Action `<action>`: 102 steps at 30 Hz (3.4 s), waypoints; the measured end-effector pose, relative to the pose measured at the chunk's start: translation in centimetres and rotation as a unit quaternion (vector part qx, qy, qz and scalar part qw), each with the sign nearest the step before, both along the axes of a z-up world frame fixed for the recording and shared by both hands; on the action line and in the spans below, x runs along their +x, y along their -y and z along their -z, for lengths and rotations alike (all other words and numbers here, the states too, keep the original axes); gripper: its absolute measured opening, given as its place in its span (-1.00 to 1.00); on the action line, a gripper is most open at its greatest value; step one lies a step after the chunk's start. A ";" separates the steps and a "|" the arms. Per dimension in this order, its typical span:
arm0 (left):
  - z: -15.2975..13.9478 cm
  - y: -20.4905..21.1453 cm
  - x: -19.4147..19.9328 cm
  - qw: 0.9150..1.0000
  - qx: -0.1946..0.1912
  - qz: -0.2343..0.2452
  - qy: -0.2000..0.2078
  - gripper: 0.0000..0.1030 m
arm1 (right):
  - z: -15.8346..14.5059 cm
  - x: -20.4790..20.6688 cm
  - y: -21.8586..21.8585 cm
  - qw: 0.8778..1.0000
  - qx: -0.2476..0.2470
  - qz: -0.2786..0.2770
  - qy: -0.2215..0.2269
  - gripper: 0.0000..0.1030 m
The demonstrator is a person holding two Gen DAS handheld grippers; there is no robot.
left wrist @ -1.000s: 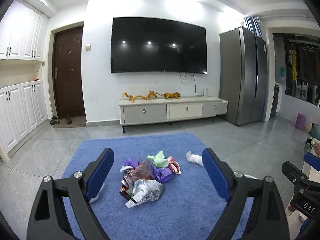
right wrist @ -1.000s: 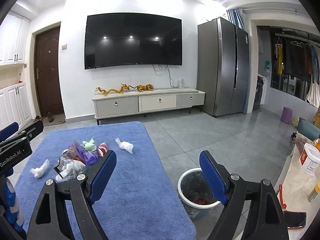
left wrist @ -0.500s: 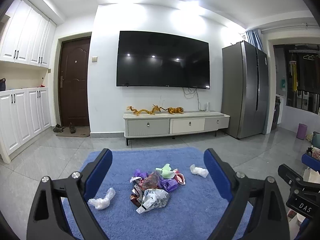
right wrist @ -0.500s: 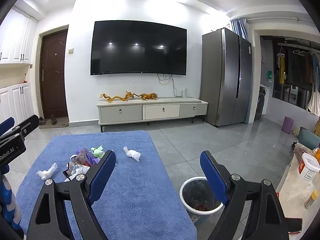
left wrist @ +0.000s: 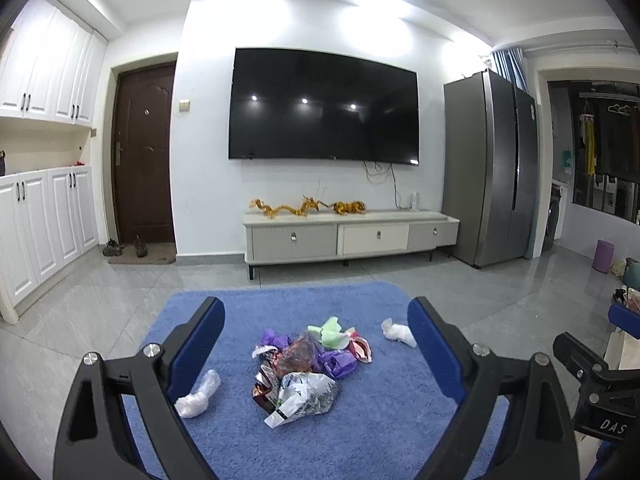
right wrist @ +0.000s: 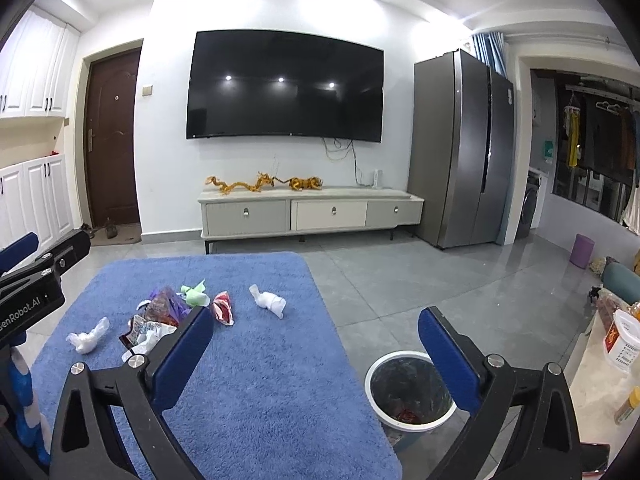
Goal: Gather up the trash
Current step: 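Move both open tools back over the rug toward the pile, then grasp the white printed plastic bag with the left tool while the right tool grasps the white tissue, then carry both items to the trash bin and open both tools to drop them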
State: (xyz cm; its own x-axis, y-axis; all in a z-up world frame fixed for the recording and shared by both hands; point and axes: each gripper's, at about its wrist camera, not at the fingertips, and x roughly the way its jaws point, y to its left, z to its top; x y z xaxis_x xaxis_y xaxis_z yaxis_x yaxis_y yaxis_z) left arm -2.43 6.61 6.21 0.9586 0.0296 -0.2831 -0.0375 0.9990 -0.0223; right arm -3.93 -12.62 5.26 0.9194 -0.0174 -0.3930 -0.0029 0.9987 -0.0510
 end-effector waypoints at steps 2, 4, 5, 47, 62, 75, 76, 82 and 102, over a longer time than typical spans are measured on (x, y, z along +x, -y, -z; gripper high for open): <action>0.7 -0.2 0.9 1.000 0.001 0.008 -0.015 0.80 | 0.6 0.8 0.2 1.000 0.000 -0.001 -0.010 1.00; 1.5 -0.9 2.2 0.999 -0.003 0.017 -0.038 0.80 | 1.1 1.6 0.4 1.000 -0.001 -0.001 -0.016 1.00; 1.8 -1.4 2.7 0.999 -0.006 0.020 -0.044 0.80 | 1.4 2.0 0.7 1.000 0.000 -0.001 -0.019 1.00; 17.4 -2.6 14.9 0.945 0.009 0.195 -0.262 -0.36 | 15.1 29.7 -2.4 0.960 0.010 -0.156 -0.233 0.09; 13.4 -4.2 10.1 0.953 -0.024 0.205 -0.221 -0.68 | 12.2 21.1 -0.5 0.962 0.057 -0.164 -0.211 -0.79; 10.5 -5.5 2.0 0.965 -0.023 0.174 -0.195 -0.68 | 8.9 10.1 0.6 0.966 0.079 -0.162 -0.185 -0.79; 10.2 -5.5 1.6 0.966 -0.026 0.170 -0.192 -0.68 | 8.7 9.6 0.7 0.967 0.079 -0.162 -0.182 -0.79; 8.3 -3.9 1.5 0.969 -0.021 0.173 -0.174 -0.68 | 7.1 7.2 2.7 0.972 0.090 -0.150 -0.158 -0.79; 9.0 20.4 18.3 0.915 0.033 0.316 -0.249 -0.68 | 12.8 11.9 21.4 0.966 0.176 0.040 -0.187 -0.79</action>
